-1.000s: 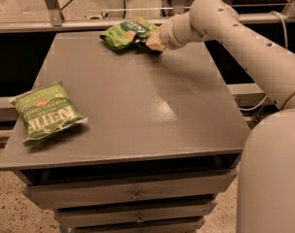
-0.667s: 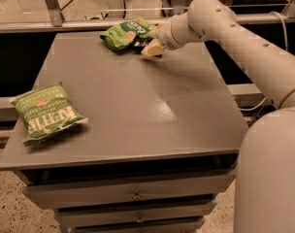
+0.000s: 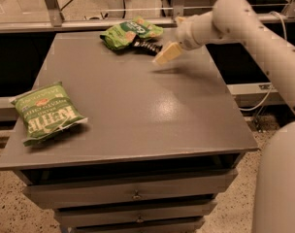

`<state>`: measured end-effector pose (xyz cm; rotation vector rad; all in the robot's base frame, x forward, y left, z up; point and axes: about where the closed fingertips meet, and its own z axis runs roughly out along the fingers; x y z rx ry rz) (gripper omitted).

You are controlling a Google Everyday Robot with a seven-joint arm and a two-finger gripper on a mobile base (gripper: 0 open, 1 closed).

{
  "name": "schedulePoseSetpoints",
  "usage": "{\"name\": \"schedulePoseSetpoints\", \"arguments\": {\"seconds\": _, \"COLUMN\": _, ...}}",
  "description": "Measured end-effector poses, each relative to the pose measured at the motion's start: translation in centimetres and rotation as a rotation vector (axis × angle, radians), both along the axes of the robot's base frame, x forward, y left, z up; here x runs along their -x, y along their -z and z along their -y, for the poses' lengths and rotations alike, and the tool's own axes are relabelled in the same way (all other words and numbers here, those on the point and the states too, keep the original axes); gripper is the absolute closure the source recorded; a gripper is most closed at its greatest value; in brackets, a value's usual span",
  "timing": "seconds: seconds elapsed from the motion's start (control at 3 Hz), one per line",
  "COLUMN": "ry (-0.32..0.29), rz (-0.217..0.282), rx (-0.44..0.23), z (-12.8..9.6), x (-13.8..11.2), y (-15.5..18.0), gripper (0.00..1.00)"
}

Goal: Move rxbar chocolate near green rice chip bag

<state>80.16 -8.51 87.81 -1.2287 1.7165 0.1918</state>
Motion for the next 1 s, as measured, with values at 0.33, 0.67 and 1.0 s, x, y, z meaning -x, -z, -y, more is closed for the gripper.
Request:
{"name": "schedulePoseSetpoints", "arguments": {"seconds": 0.33, "ry": 0.031, "rz": -0.047, "rx": -0.186, "z": 6.7, "x": 2.3, "y": -1.6, "gripper": 0.0}}
{"name": "schedulePoseSetpoints", "arguments": {"seconds": 0.67, "ry": 0.038, "rz": -0.042, "rx": -0.291, "z": 13.3, "x": 6.0, "y": -4.8, "gripper": 0.0}}
{"name": "schedulePoseSetpoints", "arguments": {"seconds": 1.0, "ry": 0.036, "rz": -0.046, "rx": -0.299, "z": 14.0, "x": 6.5, "y": -5.1, "gripper": 0.0}}
